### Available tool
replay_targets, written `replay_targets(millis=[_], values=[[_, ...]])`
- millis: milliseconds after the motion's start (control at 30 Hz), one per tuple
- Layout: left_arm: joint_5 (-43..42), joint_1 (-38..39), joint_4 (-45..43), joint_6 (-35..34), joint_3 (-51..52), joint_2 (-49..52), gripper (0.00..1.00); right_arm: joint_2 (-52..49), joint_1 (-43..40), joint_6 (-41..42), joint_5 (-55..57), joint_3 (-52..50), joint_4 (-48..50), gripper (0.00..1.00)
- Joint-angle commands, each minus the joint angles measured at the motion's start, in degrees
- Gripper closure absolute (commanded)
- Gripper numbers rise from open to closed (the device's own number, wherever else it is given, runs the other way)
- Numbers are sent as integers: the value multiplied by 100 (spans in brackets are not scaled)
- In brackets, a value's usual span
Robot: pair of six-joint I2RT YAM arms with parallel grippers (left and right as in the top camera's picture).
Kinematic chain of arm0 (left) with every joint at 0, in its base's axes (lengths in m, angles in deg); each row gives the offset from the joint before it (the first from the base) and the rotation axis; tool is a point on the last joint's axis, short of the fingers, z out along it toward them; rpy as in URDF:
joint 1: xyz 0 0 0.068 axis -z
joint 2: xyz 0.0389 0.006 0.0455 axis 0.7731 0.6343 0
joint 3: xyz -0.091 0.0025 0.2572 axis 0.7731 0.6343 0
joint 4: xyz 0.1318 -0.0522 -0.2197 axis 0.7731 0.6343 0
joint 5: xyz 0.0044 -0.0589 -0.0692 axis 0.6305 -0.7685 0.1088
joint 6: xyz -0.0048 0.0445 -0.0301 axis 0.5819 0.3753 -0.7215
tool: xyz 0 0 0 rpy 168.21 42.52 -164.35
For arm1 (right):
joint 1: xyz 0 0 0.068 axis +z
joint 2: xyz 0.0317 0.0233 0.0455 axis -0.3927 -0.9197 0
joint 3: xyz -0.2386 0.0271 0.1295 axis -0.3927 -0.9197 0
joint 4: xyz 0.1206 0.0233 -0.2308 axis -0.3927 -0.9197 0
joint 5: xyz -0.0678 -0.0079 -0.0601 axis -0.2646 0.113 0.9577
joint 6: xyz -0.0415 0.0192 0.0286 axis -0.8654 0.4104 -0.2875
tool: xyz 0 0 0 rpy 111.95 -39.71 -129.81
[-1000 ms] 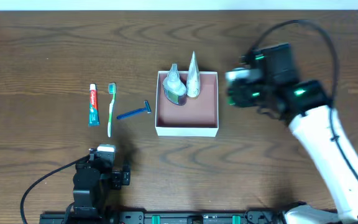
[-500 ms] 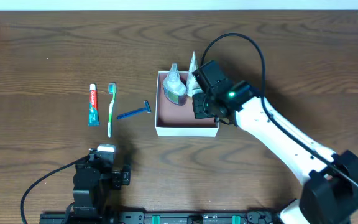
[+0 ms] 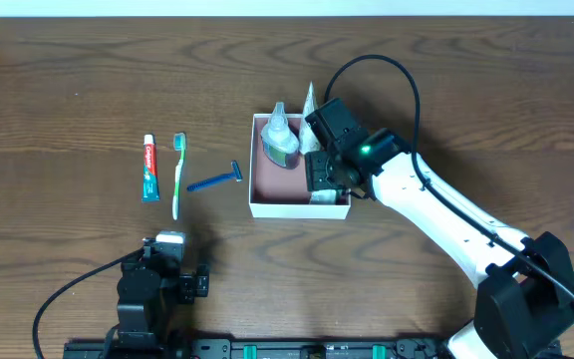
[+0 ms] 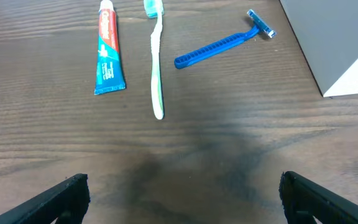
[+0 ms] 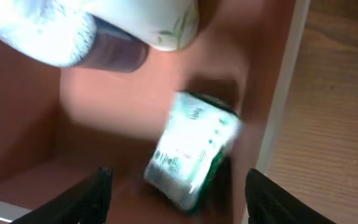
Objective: Pack container
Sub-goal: 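Lower the soap box into the box's front right corner, release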
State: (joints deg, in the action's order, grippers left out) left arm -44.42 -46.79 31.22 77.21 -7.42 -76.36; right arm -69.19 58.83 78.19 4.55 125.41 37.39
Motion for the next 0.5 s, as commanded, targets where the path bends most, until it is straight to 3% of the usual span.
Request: replay_targets(millis=[0, 267, 467], values=[[-9, -28, 17, -55, 92, -37, 2, 219, -9, 57, 81, 9, -160, 32], [-9, -28, 17, -55, 92, -37, 2, 1685, -798, 57, 83, 9, -774, 16], [-9, -28, 17, -55, 92, -37, 2, 2472, -2330, 57, 79, 9, -1150, 7]])
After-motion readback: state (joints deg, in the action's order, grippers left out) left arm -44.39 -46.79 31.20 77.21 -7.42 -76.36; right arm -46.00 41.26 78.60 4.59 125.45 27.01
